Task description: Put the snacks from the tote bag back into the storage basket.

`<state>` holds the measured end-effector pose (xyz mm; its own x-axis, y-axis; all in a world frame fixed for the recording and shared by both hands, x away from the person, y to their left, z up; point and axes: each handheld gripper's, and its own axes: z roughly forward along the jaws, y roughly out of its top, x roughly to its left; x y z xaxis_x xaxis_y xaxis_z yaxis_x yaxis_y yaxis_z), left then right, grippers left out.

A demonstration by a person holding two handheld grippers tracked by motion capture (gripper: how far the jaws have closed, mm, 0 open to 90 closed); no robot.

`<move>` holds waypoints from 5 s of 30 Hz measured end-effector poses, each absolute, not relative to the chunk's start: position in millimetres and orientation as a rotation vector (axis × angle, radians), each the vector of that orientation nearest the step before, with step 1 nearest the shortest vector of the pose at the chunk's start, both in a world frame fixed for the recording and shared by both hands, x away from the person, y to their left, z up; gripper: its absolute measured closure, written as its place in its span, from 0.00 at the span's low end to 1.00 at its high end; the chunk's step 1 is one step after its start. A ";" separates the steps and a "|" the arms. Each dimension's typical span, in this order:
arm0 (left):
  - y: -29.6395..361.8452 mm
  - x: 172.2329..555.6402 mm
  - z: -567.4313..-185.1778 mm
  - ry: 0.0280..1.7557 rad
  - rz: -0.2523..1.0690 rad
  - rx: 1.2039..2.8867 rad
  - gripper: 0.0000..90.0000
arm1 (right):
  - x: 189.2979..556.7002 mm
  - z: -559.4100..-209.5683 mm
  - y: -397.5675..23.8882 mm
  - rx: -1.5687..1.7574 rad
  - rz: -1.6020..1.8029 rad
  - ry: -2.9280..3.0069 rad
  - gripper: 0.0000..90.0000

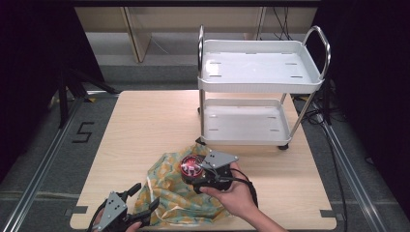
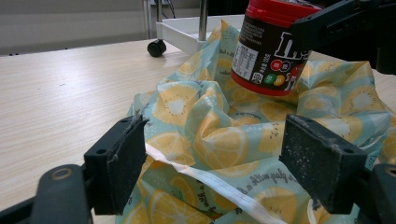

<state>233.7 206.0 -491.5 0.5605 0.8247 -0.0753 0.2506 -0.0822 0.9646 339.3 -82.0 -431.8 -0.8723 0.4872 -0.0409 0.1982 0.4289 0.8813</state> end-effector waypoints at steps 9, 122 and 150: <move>206.2 233.7 -491.5 0.923 0.613 1.627 0.24 | 340.1 -430.7 -83.5 0.605 1.420 2.391 0.29; 206.7 234.4 -491.7 0.916 0.614 1.621 0.24 | 355.5 -401.1 -109.5 0.737 1.422 2.295 0.29; 207.0 233.7 -490.9 0.920 0.618 1.622 0.24 | 362.7 -394.6 -115.6 0.739 1.410 2.270 0.29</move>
